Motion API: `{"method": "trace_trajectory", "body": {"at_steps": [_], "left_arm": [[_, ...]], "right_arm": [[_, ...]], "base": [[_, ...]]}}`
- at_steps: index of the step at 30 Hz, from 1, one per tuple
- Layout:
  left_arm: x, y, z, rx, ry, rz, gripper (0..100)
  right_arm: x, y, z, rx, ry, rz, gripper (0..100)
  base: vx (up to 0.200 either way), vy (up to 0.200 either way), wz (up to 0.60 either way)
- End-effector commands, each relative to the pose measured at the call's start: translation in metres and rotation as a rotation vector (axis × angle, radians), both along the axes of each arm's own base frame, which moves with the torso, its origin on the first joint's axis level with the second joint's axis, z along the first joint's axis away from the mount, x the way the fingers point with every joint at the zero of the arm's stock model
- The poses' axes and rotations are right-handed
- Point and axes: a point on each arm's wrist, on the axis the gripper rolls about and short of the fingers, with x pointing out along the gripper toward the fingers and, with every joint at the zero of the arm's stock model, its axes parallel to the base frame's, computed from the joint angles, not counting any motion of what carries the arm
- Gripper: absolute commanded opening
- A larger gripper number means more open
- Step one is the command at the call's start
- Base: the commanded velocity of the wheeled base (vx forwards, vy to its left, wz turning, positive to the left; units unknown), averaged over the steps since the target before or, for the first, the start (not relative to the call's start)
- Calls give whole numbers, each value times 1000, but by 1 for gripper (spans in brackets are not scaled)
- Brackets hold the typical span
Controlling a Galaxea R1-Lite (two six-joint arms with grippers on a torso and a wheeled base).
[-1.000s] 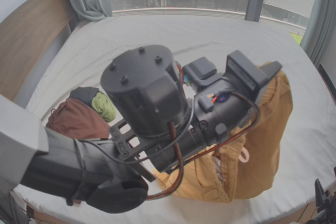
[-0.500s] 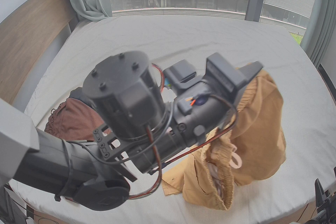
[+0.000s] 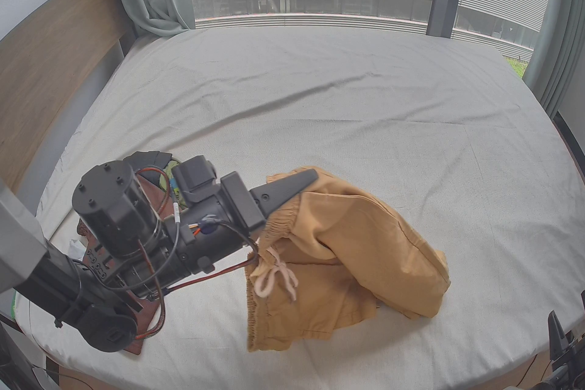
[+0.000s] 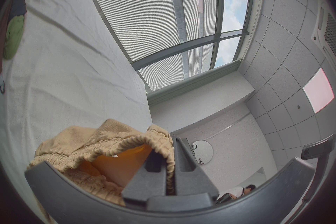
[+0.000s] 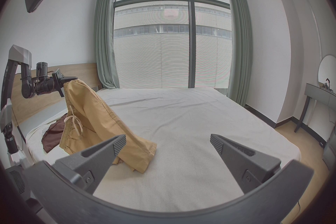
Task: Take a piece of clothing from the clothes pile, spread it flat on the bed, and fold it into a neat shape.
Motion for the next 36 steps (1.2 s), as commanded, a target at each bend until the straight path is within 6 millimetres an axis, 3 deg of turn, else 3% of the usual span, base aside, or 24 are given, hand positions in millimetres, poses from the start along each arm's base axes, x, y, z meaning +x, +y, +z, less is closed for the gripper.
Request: {"method": "trace_trajectory", "body": {"at_steps": [1, 11, 15, 25, 36], "left_arm": [[5, 14, -4, 6, 1, 41, 0], [10, 41, -21, 96, -33, 132, 0], [15, 55, -40, 189, -31, 180, 0], [17, 90, -61, 331, -67, 171, 0], [24, 109, -61, 348, -81, 226, 0]], "right_arm": [[0, 0, -4, 0, -2, 0, 100], [0, 0, -4, 0, -2, 0, 100], [0, 0, -4, 0, -2, -1, 100], [0, 0, -4, 0, -2, -1, 100], [0, 0, -4, 0, -2, -1, 100]], "base": [[0, 0, 0], [0, 0, 0], [0, 0, 0], [0, 0, 0], [0, 0, 0]]}}
